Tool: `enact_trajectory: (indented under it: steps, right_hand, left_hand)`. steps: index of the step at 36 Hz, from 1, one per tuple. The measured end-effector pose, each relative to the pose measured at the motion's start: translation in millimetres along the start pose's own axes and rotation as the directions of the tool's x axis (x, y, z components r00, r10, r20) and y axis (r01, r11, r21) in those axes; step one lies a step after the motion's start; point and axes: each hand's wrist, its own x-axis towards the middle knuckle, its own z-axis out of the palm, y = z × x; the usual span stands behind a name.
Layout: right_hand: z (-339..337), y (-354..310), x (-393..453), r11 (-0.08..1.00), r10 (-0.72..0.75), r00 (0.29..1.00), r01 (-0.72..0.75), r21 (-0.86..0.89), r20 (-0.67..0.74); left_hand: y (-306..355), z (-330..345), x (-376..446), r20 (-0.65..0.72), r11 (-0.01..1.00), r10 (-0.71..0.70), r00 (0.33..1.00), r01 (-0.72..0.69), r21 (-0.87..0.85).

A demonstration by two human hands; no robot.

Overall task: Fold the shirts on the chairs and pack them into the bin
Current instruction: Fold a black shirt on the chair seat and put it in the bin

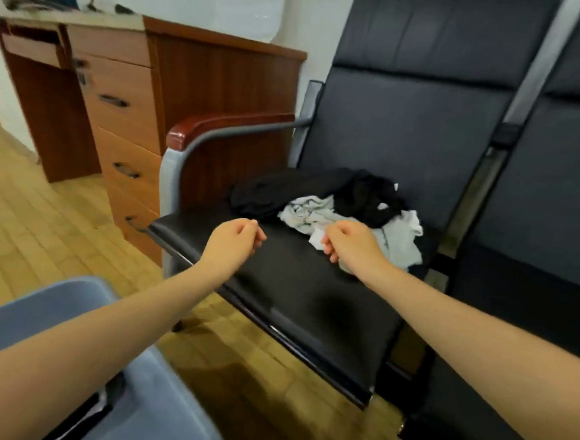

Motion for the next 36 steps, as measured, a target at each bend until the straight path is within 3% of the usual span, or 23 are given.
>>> enact_trajectory:
  steps: [4, 8, 13, 18, 22, 24, 30, 33, 36]
  right_hand:
    - [-68.9, 39.8, 21.5, 0.991, 0.060, 0.985, -0.079, -0.112, -0.162]
    - [-107.1, 52.6, 49.2, 0.975, 0.050, 0.966, -0.102, -0.197, -0.254]
    - [-106.3, 39.6, 95.9, 0.972, 0.017, 0.973, -0.070, -0.222, -0.232]
    - [-75.4, 4.9, 145.8, 0.937, -0.119, 0.978, 0.053, -0.346, -0.174]
    - [-52.6, 2.3, 185.4, 0.864, 0.007, 1.000, -0.010, -0.503, -0.008]
    - [-45.5, 11.1, 195.7, 0.838, 0.025, 1.000, -0.015, -0.545, 0.010]
    - [-50.3, 10.3, 193.7, 0.970, -0.128, 0.988, 0.106, -0.219, -0.085]
    - [-64.9, -13.9, 184.5, 0.994, -0.082, 0.980, 0.095, 0.060, -0.183]
    - [-87.9, -50.5, 179.3, 0.941, 0.023, 0.970, 0.061, 0.334, -0.241]
  left_hand:
    - [21.3, 54.5, 20.1, 0.079, 0.987, 0.071, 0.994, -0.082, 0.138]
    - [29.7, 90.3, 43.7, 0.050, 0.957, 0.129, 0.990, -0.138, 0.254]
    - [12.4, 115.8, 60.2, -0.018, 0.972, 0.116, 0.993, -0.110, 0.206]
    - [5.0, 121.6, 73.6, -0.093, 0.995, 0.035, 0.995, -0.026, 0.093]
    - [-5.8, 121.5, 86.2, -0.158, 1.000, -0.001, 0.988, 0.002, 0.007]
    - [-9.1, 120.4, 90.7, -0.179, 1.000, -0.027, 0.984, 0.025, -0.014]
    - [-2.8, 119.1, 93.6, -0.214, 0.989, -0.100, 0.972, 0.121, 0.087]
    - [0.2, 119.0, 91.5, -0.205, 0.988, -0.120, 0.971, 0.137, 0.075]
    - [2.2, 116.9, 88.8, -0.147, 0.989, -0.123, 0.981, 0.133, 0.060]
